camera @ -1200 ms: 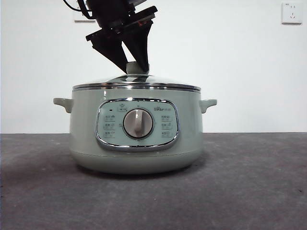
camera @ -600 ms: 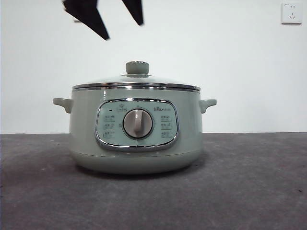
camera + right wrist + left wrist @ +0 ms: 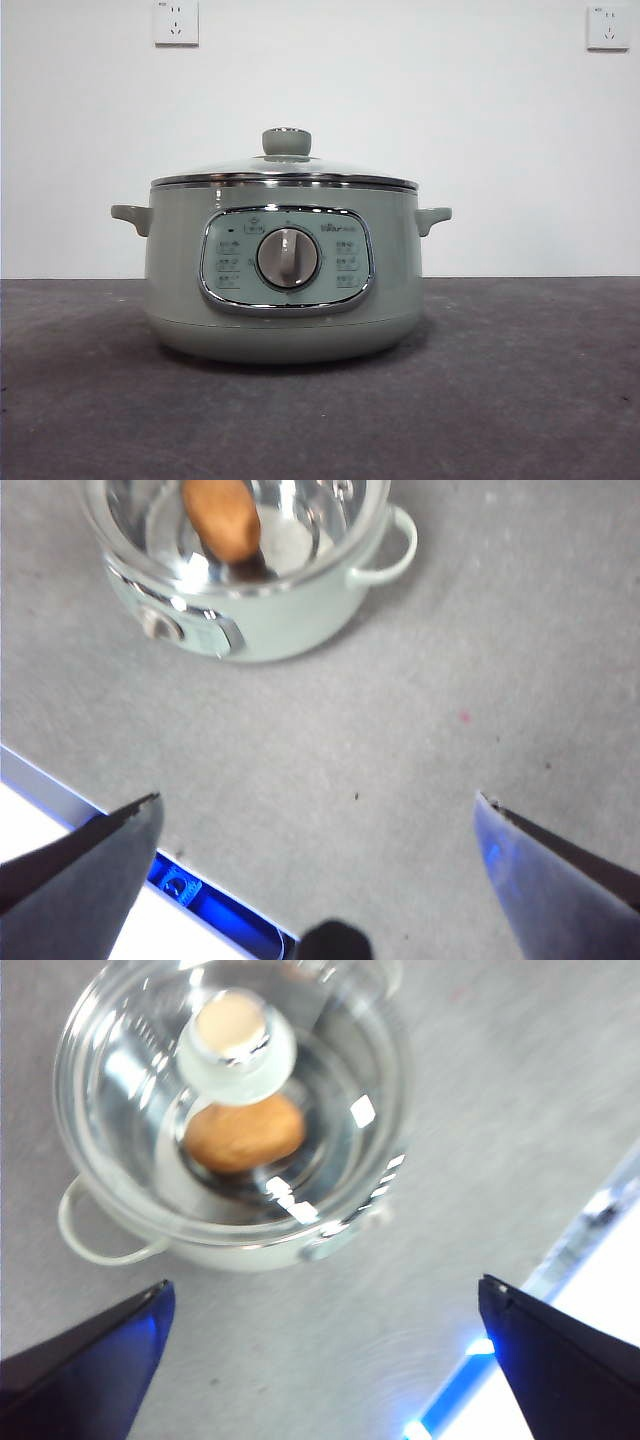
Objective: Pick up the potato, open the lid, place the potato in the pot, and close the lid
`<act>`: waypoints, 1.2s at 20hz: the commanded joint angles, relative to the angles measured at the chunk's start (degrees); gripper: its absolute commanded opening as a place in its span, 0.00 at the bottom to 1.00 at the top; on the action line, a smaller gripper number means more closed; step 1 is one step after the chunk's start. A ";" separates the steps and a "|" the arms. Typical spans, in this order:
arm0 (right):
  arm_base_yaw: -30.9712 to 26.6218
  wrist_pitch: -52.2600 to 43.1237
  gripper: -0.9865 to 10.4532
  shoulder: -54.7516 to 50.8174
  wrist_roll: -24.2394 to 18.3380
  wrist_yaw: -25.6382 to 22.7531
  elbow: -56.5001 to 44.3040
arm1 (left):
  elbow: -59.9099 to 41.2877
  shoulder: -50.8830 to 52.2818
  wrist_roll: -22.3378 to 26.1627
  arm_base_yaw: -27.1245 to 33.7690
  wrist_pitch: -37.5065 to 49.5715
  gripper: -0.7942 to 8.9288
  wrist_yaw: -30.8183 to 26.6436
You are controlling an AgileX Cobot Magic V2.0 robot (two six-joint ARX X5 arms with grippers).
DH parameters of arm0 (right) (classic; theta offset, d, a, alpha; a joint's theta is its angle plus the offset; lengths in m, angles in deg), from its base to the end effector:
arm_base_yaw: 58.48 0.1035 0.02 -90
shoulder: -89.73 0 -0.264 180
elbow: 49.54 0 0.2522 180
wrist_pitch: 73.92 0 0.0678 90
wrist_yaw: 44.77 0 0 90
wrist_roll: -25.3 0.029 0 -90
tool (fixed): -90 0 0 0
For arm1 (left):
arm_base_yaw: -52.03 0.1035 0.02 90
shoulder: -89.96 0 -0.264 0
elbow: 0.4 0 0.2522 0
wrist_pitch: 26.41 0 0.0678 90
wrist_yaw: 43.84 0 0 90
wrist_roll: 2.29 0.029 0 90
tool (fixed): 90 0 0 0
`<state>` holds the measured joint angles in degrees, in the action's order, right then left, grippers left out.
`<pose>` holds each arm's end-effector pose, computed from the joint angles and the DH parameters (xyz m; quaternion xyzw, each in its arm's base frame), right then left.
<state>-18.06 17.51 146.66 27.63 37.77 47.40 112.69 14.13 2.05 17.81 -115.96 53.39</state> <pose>0.1009 0.0810 0.4114 -0.1584 0.4016 0.2475 0.8674 0.1759 -0.1240 0.4358 0.1345 0.4161 -0.3337 0.8351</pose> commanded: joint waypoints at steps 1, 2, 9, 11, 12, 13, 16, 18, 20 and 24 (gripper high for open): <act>0.02 1.31 0.66 -0.09 0.55 0.22 -1.11 | -0.28 3.93 -2.56 -1.09 0.13 0.62 0.87; 0.02 1.31 0.66 -0.09 0.66 0.22 -1.11 | -0.28 5.81 -2.86 -1.70 0.13 0.62 0.87; 0.04 1.31 0.07 -0.11 0.44 5.35 -1.11 | -0.28 17.05 -5.46 -5.09 0.13 0.03 0.87; 0.07 1.29 0.07 -0.11 0.70 5.31 -1.11 | -0.31 19.06 -5.79 -5.49 0.13 0.07 1.92; 0.07 1.31 0.07 -0.15 0.96 5.33 -1.11 | -0.31 20.11 -5.79 -5.53 0.13 0.07 2.73; 0.07 1.31 0.07 -0.20 1.14 5.31 -1.11 | -0.31 21.05 -5.77 -5.53 0.15 0.07 3.30; 0.04 1.29 0.07 0.02 1.09 4.61 -1.09 | -0.24 23.15 -5.64 -5.53 0.17 0.08 3.26; 0.04 1.29 0.07 0.26 1.09 2.82 -1.09 | -0.24 23.28 -5.64 -5.51 0.17 0.08 3.21; 0.04 1.29 0.07 0.31 1.09 0.98 -1.09 | -0.24 22.60 -5.64 -5.53 0.15 0.08 3.26; 0.04 1.29 0.07 0.31 1.09 0.66 -1.07 | -0.24 19.47 -5.64 -5.53 0.17 0.08 3.26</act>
<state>-18.06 17.51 146.92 28.13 38.62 46.70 112.69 33.49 -3.42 12.48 -115.98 56.34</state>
